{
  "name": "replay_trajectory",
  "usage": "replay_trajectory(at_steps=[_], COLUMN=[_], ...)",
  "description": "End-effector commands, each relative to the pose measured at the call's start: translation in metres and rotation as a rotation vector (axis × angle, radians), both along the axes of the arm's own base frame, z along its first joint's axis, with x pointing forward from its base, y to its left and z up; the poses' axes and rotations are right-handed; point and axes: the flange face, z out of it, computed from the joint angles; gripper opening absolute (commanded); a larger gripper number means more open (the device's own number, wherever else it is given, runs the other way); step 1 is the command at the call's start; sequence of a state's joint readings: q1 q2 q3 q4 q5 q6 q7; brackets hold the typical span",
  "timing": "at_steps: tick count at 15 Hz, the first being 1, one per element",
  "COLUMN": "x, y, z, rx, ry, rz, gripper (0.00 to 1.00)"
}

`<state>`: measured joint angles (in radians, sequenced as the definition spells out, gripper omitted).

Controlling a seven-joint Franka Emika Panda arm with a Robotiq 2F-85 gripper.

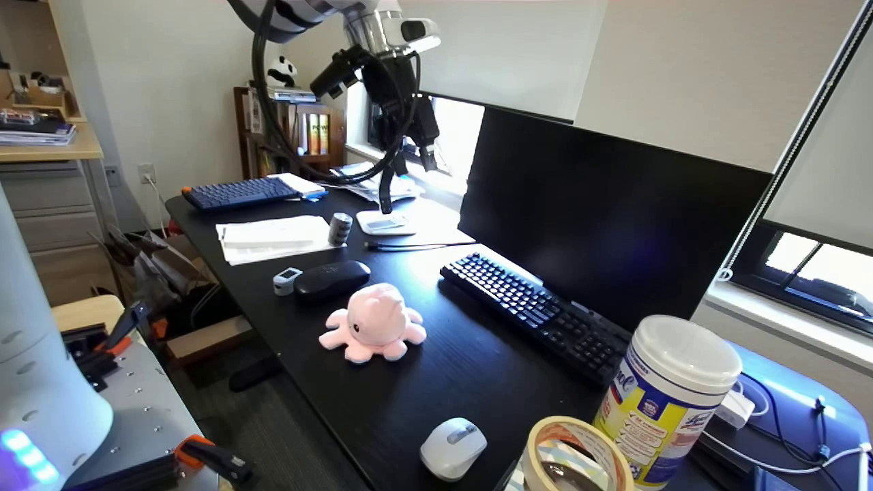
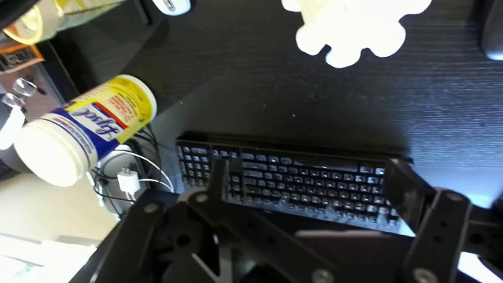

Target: Put the tape on the box on the right

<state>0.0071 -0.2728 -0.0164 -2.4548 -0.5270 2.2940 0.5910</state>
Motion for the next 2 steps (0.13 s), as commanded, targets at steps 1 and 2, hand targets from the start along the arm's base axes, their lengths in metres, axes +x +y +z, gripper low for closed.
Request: replay_trajectory(at_steps=[1, 2], x=[0.0030, 0.0052], y=[0.0043, 0.0076], z=[0.0043, 0.0071], rx=[0.033, 0.055], ry=[-0.005, -0.007], rz=[0.037, 0.065], gripper=[1.00, 1.00])
